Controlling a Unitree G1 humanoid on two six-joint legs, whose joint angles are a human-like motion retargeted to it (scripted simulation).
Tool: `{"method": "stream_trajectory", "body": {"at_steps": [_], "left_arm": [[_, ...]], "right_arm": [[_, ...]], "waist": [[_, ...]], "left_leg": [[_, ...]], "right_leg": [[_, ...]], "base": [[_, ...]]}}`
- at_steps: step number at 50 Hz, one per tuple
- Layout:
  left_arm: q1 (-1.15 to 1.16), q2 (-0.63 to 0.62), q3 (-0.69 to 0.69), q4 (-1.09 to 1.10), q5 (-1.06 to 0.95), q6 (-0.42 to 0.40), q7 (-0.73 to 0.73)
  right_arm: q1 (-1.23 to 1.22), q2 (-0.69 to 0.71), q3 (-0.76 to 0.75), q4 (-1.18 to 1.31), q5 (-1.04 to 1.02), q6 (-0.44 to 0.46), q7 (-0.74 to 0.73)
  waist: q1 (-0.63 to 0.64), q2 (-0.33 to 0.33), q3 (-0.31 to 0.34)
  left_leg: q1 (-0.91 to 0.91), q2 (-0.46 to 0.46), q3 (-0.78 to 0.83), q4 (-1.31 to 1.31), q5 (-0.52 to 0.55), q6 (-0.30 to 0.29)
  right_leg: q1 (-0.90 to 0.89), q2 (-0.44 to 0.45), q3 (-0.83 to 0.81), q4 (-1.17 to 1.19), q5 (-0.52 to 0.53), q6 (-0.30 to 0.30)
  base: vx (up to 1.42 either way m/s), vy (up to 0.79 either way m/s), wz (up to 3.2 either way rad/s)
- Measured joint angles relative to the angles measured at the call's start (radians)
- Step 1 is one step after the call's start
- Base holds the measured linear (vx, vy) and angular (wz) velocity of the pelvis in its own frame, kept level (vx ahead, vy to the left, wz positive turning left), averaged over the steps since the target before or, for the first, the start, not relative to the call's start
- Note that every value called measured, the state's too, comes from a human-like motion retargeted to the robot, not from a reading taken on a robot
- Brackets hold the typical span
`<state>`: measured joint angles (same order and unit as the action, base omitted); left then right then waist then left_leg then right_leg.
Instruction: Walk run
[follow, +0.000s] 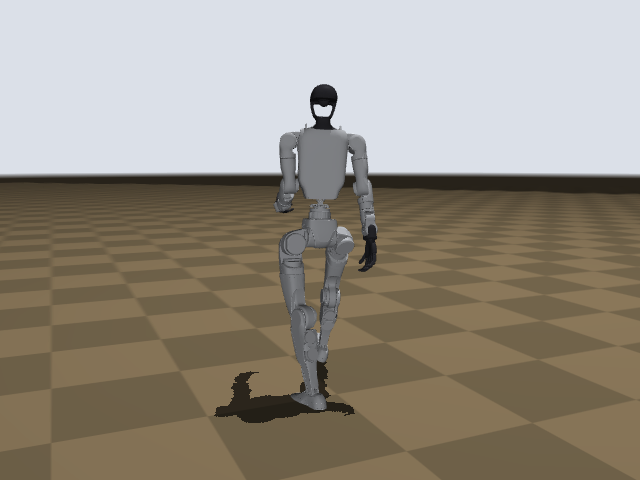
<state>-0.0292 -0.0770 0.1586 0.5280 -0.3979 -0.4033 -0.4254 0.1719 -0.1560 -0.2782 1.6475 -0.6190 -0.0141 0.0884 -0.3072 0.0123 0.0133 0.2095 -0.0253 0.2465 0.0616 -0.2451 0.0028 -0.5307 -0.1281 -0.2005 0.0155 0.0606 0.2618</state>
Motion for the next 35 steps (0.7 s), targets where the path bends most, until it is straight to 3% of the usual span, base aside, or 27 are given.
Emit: {"method": "stream_trajectory", "body": {"at_steps": [2,3,5,8,10,13,15,20,23,30,32,33,35], "left_arm": [[0.004,-0.004,-0.006,-0.006,-0.001,-0.001,0.004],[0.008,-0.006,-0.008,-0.007,-0.006,-0.002,0.003],[0.026,-0.009,-0.014,-0.006,-0.018,-0.002,-0.006],[0.073,-0.014,-0.016,-0.001,-0.028,-0.003,-0.044],[0.105,-0.022,-0.035,0.012,-0.027,-0.005,-0.059],[0.123,-0.030,-0.052,0.018,-0.031,-0.002,-0.037],[0.126,-0.028,-0.043,0.015,-0.021,-0.006,-0.040],[0.150,-0.035,-0.007,-0.010,-0.006,-0.009,-0.043],[0.173,-0.034,0.006,-0.027,-0.007,-0.012,-0.048],[0.200,-0.055,0.032,-0.040,-0.004,-0.013,-0.020],[0.202,-0.063,0.044,-0.046,-0.008,-0.008,-0.021],[0.203,-0.065,0.052,-0.050,-0.007,-0.006,-0.023],[0.204,-0.065,0.063,-0.059,-0.003,-0.003,-0.029]], "right_arm": [[0.009,-0.001,-0.009,0.028,-0.010,0.001,0.009],[0.012,-0.001,-0.015,0.043,-0.016,0.002,0.011],[0.030,0.004,-0.026,0.053,-0.027,0.007,0.016],[0.058,0.013,-0.037,0.053,-0.033,0.018,0.032],[0.064,0.020,-0.051,0.053,-0.027,0.028,0.045],[0.010,0.011,-0.018,0.053,-0.006,0.030,0.043],[-0.052,0.001,0.014,0.052,0.005,0.025,0.017],[-0.202,-0.027,0.087,-0.068,-0.032,0.014,-0.043],[-0.287,-0.043,0.133,-0.160,-0.044,0.008,-0.061],[-0.448,-0.058,0.166,-0.376,-0.071,-0.030,-0.094],[-0.474,-0.058,0.163,-0.424,-0.075,-0.049,-0.106],[-0.483,-0.056,0.161,-0.443,-0.074,-0.057,-0.114],[-0.494,-0.051,0.161,-0.469,-0.065,-0.068,-0.134]], "waist": [[-0.006,0.006,-0.008],[-0.009,0.011,-0.018],[-0.026,0.022,-0.038],[-0.055,0.021,-0.076],[-0.043,0.016,-0.088],[-0.013,-0.045,-0.087],[-0.006,-0.070,-0.093],[0.051,-0.108,-0.078],[0.119,-0.112,-0.067],[0.191,-0.058,-0.023],[0.214,-0.059,-0.018],[0.223,-0.056,-0.016],[0.218,-0.054,-0.015]], "left_leg": [[0.017,0.005,-0.023,0.016,0.041,-0.028],[0.019,0.014,-0.029,0.027,0.073,-0.050],[0.028,0.042,-0.040,0.053,0.160,-0.099],[0.029,0.075,-0.067,0.144,0.386,-0.150],[-0.006,0.093,-0.090,0.279,0.561,-0.155],[-0.116,0.085,-0.060,0.570,0.741,-0.084],[-0.199,0.068,-0.079,0.685,0.703,-0.073],[-0.394,-0.006,-0.090,0.757,0.445,-0.045],[-0.470,-0.037,-0.043,0.608,0.351,0.012],[-0.550,-0.138,-0.094,0.109,0.288,0.127],[-0.573,-0.156,-0.019,0.011,0.217,0.107],[-0.577,-0.168,0.006,-0.032,0.174,0.062],[-0.565,-0.174,0.124,-0.086,0.111,0.027]], "right_leg": [[0.012,-0.006,-0.064,0.012,0.000,-0.029],[0.015,0.013,-0.031,0.040,-0.007,-0.095],[0.037,0.003,-0.159,0.068,0.011,-0.173],[0.061,0.071,0.069,0.099,0.089,-0.236],[0.101,0.093,0.142,0.131,0.065,-0.271],[0.205,0.030,-0.004,0.112,0.038,-0.291],[0.249,0.058,0.060,0.095,0.012,-0.307],[0.364,0.081,0.046,0.041,-0.022,-0.289],[0.413,0.127,0.064,0.026,-0.042,-0.301],[0.544,0.268,0.104,0.025,-0.087,-0.374],[0.580,0.285,0.112,0.028,-0.096,-0.394],[0.597,0.299,0.119,0.032,-0.100,-0.408],[0.623,0.322,0.115,0.041,-0.102,-0.448]], "base": [[0.71,-0.34,-0.01],[0.82,-0.46,0.18],[0.92,-0.56,0.49],[0.97,-0.67,0.58],[0.89,-0.63,0.13],[0.69,-0.50,-0.38],[0.57,-0.37,-0.35],[0.60,-0.36,-0.86],[0.62,-0.26,-1.47],[0.66,-0.19,-0.87],[0.80,-0.19,-0.75],[0.69,-0.17,-0.46],[0.72,-0.17,-0.10]]}}
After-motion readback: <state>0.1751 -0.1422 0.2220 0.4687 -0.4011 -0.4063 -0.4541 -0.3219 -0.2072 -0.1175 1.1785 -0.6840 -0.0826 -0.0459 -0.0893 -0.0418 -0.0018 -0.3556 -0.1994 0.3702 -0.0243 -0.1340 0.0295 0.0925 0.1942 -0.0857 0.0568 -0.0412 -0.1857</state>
